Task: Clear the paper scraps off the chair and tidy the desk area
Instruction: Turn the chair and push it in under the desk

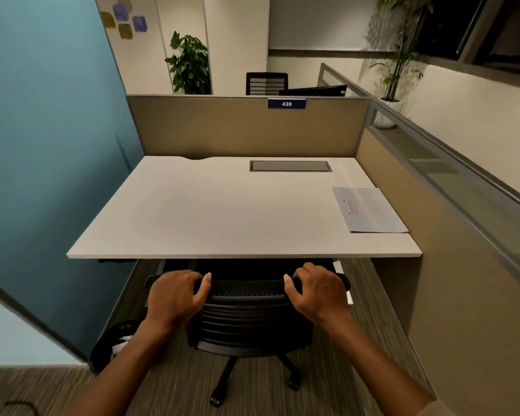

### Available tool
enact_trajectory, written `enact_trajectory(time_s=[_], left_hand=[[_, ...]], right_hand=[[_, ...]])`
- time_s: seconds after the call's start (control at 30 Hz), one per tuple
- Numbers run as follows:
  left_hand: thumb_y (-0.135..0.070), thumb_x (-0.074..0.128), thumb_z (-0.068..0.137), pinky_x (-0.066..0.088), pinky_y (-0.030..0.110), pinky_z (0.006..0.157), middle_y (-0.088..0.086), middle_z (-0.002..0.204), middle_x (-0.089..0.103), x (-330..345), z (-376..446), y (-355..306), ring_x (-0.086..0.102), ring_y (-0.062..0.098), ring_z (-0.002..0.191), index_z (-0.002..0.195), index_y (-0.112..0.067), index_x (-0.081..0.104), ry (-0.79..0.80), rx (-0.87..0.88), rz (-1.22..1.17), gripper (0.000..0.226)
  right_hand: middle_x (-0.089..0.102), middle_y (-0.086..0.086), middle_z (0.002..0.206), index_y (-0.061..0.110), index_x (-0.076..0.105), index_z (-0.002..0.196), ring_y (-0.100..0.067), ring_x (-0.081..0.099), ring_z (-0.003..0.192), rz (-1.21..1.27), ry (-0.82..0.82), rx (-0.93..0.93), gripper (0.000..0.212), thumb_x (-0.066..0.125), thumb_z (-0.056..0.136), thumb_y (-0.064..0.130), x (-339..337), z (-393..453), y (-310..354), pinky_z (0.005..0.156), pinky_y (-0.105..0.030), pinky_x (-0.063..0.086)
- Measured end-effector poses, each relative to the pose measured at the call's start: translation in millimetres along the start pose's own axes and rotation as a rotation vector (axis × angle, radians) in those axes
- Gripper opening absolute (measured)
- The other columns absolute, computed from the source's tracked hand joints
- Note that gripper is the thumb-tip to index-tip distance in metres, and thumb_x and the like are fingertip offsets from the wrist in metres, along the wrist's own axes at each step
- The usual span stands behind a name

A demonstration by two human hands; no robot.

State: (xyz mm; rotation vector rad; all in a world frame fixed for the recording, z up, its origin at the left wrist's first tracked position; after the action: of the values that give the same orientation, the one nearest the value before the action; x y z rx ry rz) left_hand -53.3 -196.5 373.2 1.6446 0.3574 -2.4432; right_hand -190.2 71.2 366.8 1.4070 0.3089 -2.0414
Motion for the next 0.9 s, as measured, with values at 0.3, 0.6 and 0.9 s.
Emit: enact_trajectory(time_s=[0.3,0.6,0.9], left_hand=[[-0.052,0.031,0.093,0.025,0.028,0.041,-0.001,0.045,0.052,22.8,48.2,-6.7,0.049,0.015,0.041,0.05,-0.015,0.052,0.028,0.011,0.008,0.061],[-0.049,0.033,0.092,0.015,0.023,0.039,-0.002,0.041,0.045,36.9,88.6,-18.5,0.04,0.012,0.036,0.045,-0.015,0.044,0.049,0.021,0.003,0.058],[-0.052,0.028,0.091,0.028,0.027,0.041,0.002,0.042,0.048,50.7,123.0,-31.9,0.045,0.016,0.038,0.047,-0.012,0.047,0.067,0.012,-0.027,0.062]], right_hand=[[0.062,0.006,0.071,0.022,0.067,0.075,-0.014,0.058,0.062,-0.019,-0.003,0.006,0.052,0.034,0.09,0.06,10.9,41.1,-25.8,0.052,-0.027,0.046],[0.064,0.005,0.08,0.024,0.07,0.083,-0.016,0.061,0.07,-0.048,0.114,-0.009,0.062,0.025,0.089,0.066,14.1,79.7,-48.3,0.062,-0.031,0.051],[0.063,0.005,0.08,0.023,0.068,0.08,-0.018,0.061,0.071,-0.055,0.144,0.008,0.06,0.025,0.09,0.063,18.9,110.4,-70.7,0.062,-0.033,0.051]])
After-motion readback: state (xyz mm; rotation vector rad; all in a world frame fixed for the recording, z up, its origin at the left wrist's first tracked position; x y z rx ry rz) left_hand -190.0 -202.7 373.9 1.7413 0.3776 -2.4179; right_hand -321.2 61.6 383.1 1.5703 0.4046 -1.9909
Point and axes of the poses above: each hand's wrist, its own z-axis towards the middle knuckle, its own x-axis out of the palm, y = z × x, the point moved 2 cm from there along z, towards the middle knuckle
